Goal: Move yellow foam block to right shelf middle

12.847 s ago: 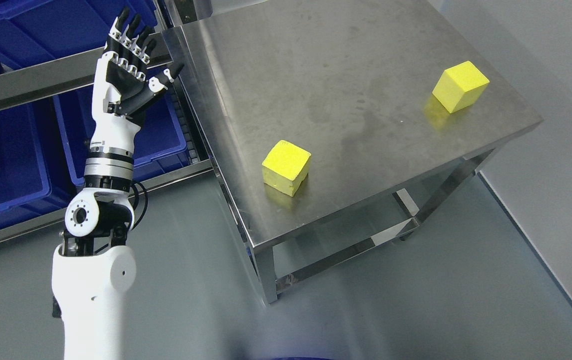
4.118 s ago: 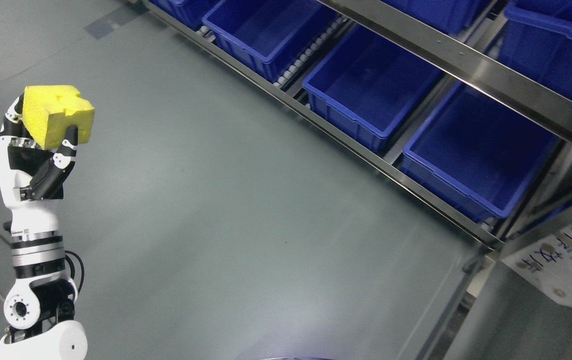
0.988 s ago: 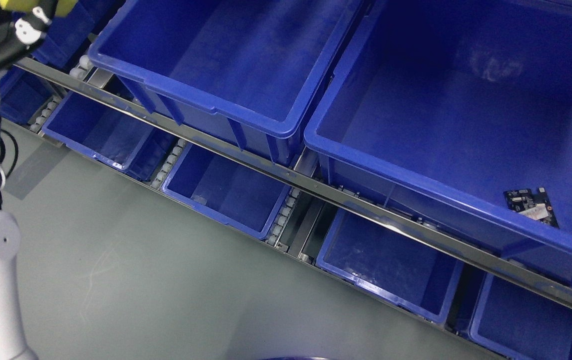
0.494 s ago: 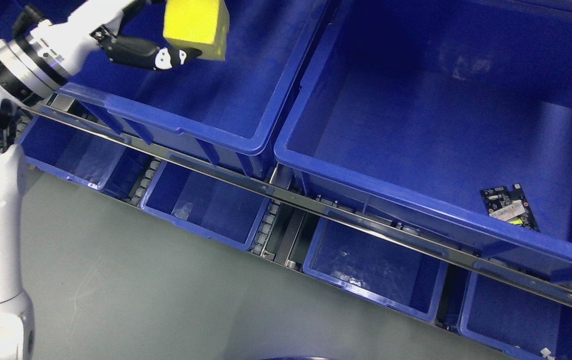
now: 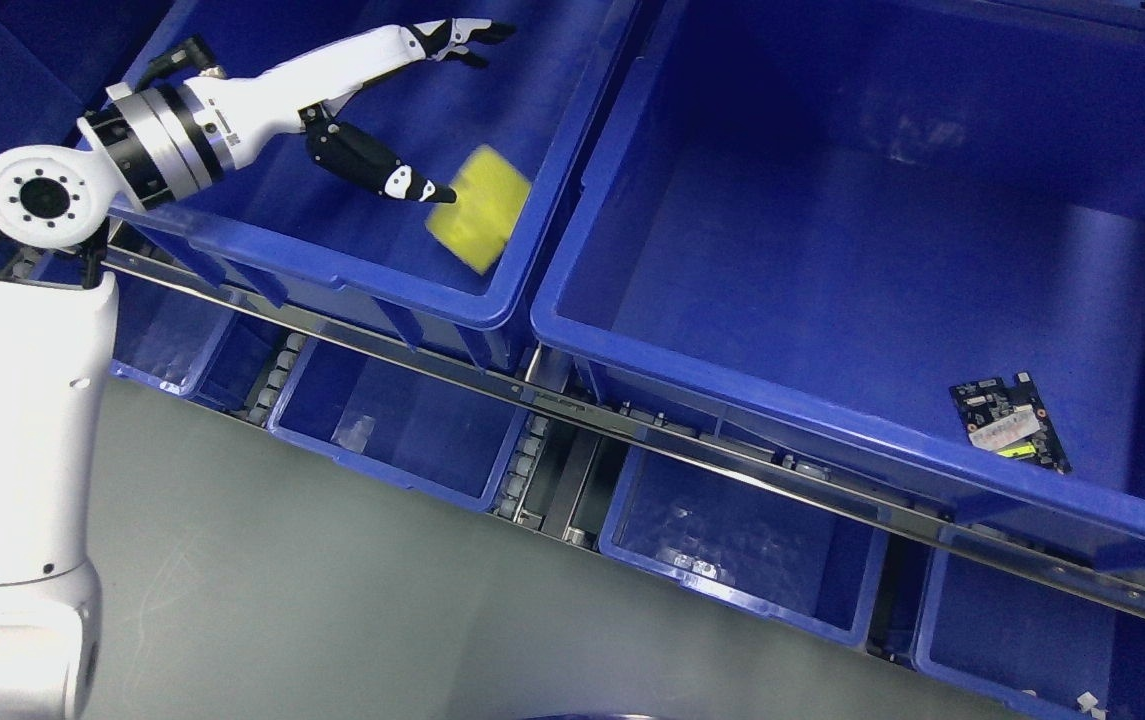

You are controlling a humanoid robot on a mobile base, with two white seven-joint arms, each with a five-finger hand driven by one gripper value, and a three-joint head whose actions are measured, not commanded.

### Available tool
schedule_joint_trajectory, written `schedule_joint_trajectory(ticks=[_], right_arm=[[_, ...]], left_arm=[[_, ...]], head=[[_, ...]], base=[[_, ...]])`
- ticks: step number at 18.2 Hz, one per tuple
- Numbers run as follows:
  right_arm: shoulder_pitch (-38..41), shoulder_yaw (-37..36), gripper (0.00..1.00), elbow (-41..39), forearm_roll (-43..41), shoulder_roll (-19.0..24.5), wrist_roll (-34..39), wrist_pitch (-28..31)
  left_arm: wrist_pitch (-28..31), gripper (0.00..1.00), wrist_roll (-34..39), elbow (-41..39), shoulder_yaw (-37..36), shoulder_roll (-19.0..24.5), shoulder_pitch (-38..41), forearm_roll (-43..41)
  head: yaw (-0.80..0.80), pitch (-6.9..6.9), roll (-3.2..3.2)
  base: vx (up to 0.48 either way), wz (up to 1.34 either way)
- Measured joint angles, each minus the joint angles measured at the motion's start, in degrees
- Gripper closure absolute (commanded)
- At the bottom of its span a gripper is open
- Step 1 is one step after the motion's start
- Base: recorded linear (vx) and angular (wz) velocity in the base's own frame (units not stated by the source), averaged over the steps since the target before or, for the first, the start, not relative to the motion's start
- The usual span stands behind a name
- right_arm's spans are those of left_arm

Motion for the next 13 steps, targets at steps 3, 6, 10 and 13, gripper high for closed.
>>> schedule_joint_trajectory(ticks=[3, 6, 10, 13], right_arm=[[0.0, 0.0, 0.0, 0.0, 0.0, 0.0, 0.0, 0.0], [0.0, 0.0, 0.0, 0.0, 0.0, 0.0, 0.0, 0.0], [0.0, 0.0, 0.0, 0.0, 0.0, 0.0, 0.0, 0.0], [0.0, 0.0, 0.0, 0.0, 0.0, 0.0, 0.0, 0.0]], left_arm=[[-0.1, 0.0, 2.8, 0.4, 2.1, -3.4, -0.1, -0.6], [1.4, 0.05, 14.7, 0.7, 5.9, -6.9, -0.1, 0.0], [3.6, 0.01, 35.0, 0.9, 9.8, -10.5, 2.3, 8.9], [10.0, 0.0, 43.5, -0.6, 11.4, -12.3, 5.4, 13.5]], head=[[0.0, 0.0, 0.0], [0.0, 0.0, 0.0], [0.0, 0.0, 0.0], [0.0, 0.0, 0.0]], base=[[0.0, 0.0], [0.0, 0.0], [0.0, 0.0], [0.0, 0.0]])
